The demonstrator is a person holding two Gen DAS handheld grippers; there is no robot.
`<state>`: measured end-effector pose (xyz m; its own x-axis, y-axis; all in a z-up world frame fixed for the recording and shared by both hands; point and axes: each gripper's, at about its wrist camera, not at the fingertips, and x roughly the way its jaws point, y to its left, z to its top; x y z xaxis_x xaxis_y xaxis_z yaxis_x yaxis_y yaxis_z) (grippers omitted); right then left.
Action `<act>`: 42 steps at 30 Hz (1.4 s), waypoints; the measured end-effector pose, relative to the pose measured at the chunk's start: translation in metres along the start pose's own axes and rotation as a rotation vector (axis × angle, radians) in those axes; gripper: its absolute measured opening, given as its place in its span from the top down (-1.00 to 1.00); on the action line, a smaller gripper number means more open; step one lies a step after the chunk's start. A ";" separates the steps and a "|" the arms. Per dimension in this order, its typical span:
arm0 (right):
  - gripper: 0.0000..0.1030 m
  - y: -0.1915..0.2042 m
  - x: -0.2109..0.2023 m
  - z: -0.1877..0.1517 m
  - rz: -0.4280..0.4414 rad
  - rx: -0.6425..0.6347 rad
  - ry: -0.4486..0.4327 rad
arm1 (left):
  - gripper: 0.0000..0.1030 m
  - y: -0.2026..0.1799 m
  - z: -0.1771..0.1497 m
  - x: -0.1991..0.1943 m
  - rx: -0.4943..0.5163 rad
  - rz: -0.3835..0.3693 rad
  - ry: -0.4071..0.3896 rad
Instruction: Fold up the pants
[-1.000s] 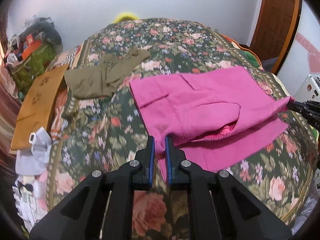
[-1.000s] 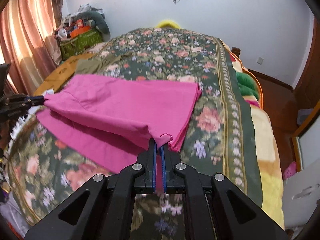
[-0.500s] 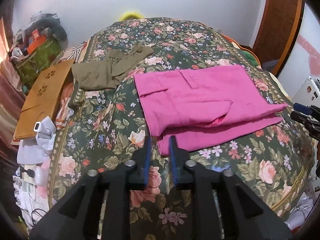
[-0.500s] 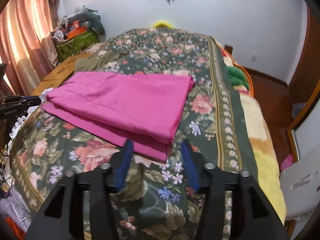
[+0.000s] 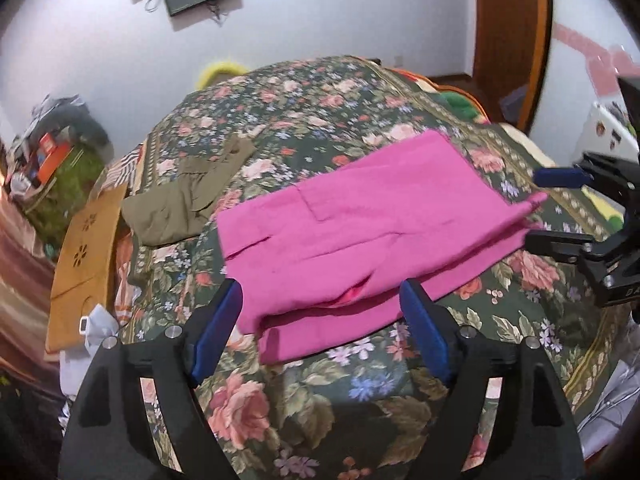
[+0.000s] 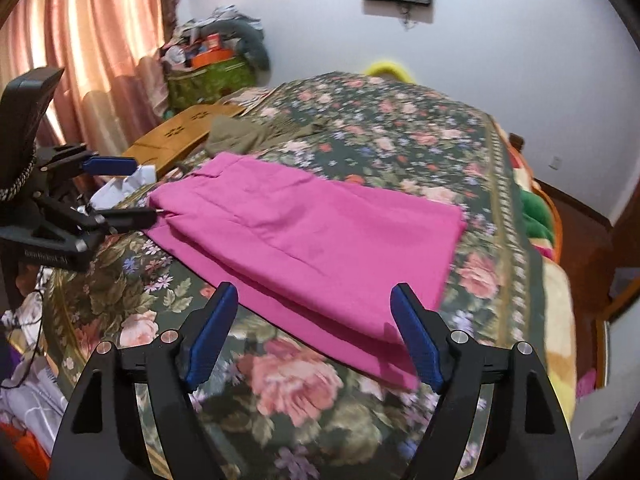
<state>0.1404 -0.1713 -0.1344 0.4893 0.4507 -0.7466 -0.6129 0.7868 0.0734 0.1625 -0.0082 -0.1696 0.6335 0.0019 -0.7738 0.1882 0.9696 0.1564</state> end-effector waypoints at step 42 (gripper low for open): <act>0.85 0.017 0.041 0.005 0.136 -0.040 0.038 | 0.87 -0.031 -0.002 0.028 0.022 -0.139 0.062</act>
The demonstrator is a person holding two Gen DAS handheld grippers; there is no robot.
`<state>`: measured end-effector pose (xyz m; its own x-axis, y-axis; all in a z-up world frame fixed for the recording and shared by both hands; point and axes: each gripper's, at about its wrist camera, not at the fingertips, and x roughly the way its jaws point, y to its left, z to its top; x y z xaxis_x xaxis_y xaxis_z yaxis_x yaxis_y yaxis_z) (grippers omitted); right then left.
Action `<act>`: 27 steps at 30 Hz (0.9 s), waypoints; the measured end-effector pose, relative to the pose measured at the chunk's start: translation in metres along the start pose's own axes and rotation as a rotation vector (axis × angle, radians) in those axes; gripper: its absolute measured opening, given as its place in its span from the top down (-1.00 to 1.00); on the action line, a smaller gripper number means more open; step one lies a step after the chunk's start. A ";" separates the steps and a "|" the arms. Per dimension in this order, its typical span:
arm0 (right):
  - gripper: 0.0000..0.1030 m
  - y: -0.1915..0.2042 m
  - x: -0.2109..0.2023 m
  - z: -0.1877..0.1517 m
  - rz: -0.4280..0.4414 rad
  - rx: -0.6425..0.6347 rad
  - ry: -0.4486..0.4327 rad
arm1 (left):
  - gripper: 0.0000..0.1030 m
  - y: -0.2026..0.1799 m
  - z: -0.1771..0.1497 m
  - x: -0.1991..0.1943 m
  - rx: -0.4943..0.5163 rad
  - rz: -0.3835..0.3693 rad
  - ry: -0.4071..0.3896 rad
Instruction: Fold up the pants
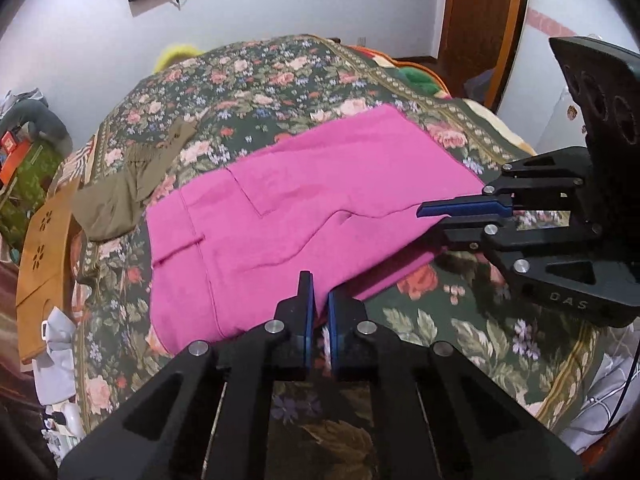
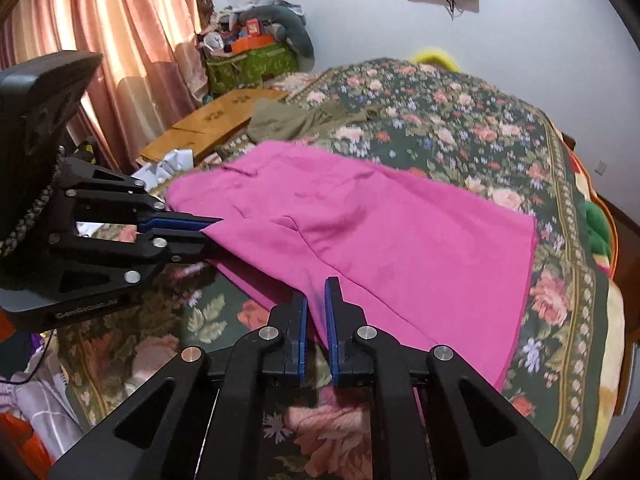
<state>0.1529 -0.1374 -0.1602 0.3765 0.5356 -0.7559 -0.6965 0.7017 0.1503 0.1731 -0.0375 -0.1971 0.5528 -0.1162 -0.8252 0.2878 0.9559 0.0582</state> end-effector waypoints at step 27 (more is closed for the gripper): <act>0.32 -0.013 0.016 0.017 0.098 0.251 0.028 | 0.31 0.066 0.009 -0.010 -0.279 -0.052 -0.002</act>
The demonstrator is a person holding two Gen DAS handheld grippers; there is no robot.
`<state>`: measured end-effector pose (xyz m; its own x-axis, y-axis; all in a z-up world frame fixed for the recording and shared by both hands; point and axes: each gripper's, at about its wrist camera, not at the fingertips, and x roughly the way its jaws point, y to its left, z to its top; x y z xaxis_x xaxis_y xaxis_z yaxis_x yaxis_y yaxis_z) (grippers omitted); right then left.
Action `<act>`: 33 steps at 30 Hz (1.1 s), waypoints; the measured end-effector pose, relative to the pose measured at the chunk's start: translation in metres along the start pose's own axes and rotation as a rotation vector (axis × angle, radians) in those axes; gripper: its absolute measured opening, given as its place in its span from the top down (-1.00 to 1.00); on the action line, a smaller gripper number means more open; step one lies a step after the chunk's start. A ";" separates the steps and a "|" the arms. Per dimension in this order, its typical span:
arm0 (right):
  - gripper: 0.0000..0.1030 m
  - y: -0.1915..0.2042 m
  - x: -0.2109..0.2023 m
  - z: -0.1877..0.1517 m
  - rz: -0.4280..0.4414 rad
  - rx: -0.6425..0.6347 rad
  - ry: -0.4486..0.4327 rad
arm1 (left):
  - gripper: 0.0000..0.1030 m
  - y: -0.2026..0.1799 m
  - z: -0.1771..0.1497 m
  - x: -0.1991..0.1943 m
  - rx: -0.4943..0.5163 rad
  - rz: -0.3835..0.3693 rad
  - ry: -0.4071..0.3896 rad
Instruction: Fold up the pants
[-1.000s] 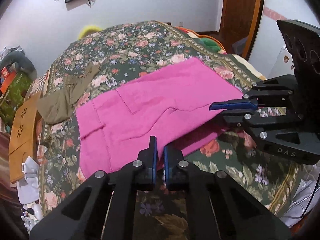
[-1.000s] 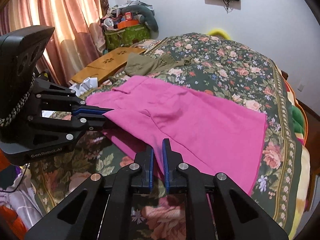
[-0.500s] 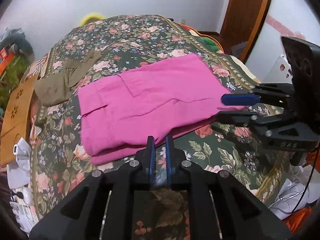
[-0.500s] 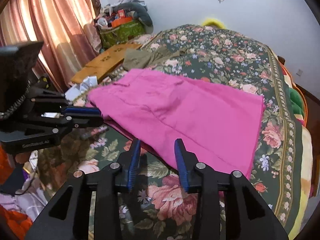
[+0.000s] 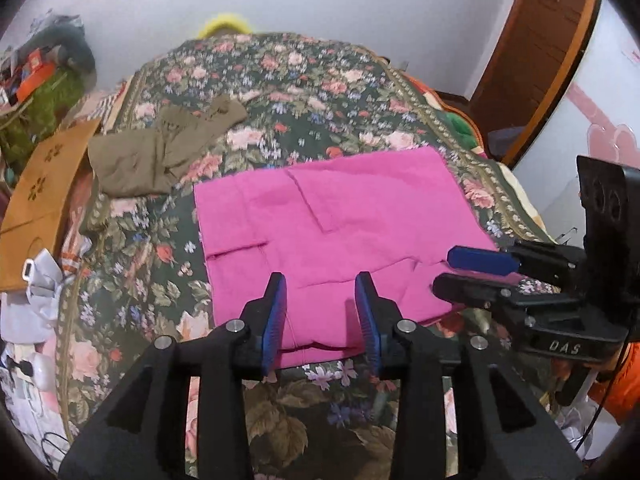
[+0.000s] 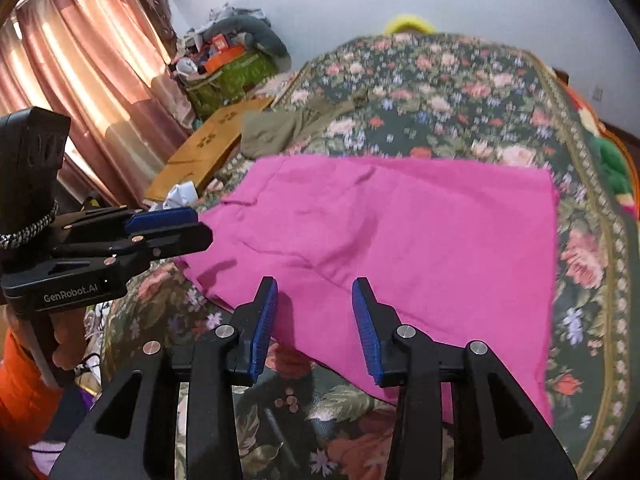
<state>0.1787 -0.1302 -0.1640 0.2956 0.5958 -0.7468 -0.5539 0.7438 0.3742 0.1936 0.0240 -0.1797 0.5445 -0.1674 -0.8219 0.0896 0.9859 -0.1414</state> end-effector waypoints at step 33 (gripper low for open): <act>0.32 -0.081 -0.057 -0.059 -0.258 0.046 0.058 | -0.24 0.029 -0.033 0.003 -0.052 0.107 0.014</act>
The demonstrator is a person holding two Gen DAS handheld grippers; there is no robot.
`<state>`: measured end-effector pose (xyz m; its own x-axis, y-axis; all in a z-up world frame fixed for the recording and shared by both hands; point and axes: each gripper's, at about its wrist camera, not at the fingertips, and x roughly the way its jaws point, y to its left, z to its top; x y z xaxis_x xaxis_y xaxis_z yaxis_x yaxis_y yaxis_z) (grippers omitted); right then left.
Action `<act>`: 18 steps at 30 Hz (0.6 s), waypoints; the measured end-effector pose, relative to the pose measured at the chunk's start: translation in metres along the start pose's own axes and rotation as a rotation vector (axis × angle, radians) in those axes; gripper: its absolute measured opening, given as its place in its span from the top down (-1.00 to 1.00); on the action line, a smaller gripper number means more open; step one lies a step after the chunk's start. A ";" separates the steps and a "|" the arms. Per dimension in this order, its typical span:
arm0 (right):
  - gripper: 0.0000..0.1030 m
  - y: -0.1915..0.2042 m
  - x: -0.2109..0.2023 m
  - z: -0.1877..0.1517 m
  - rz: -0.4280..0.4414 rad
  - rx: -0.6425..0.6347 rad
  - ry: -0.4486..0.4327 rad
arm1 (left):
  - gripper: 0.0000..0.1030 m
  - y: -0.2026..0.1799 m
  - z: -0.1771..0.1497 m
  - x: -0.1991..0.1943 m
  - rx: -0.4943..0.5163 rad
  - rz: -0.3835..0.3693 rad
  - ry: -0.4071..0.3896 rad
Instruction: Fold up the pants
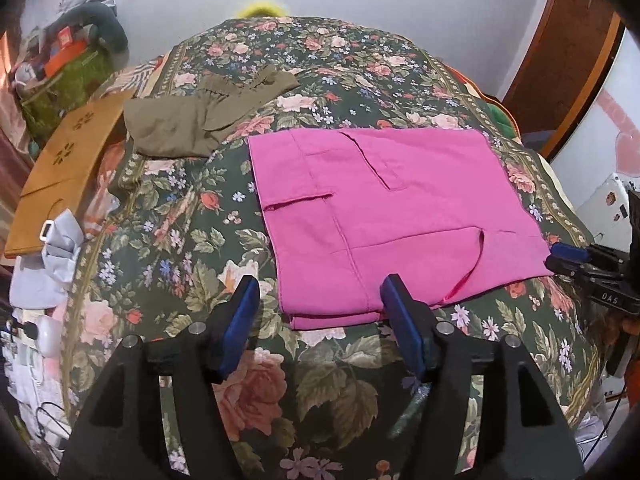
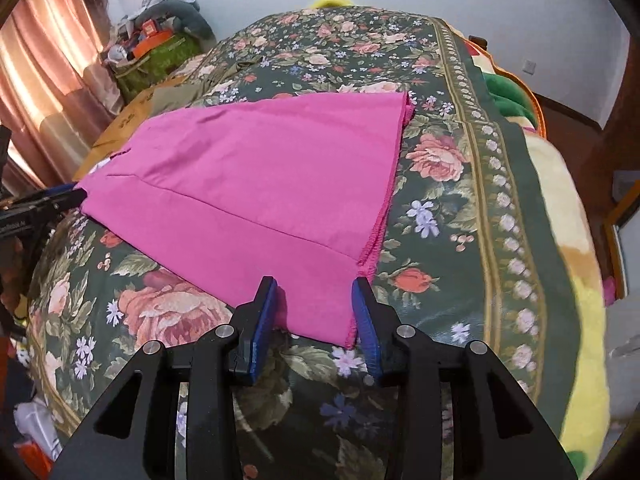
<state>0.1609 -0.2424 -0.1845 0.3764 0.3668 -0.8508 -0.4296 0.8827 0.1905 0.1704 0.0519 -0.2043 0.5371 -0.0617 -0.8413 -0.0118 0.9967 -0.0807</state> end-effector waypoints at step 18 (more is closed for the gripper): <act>0.32 -0.018 -0.004 0.080 -0.021 -0.021 -0.140 | -0.32 0.036 0.087 0.011 -0.038 0.073 -0.062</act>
<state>0.2329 -0.2366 -0.1459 0.4960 0.3869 -0.7774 -0.4369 0.8849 0.1616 0.2489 0.0917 -0.1698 0.5852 0.0154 -0.8108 -0.0839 0.9956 -0.0416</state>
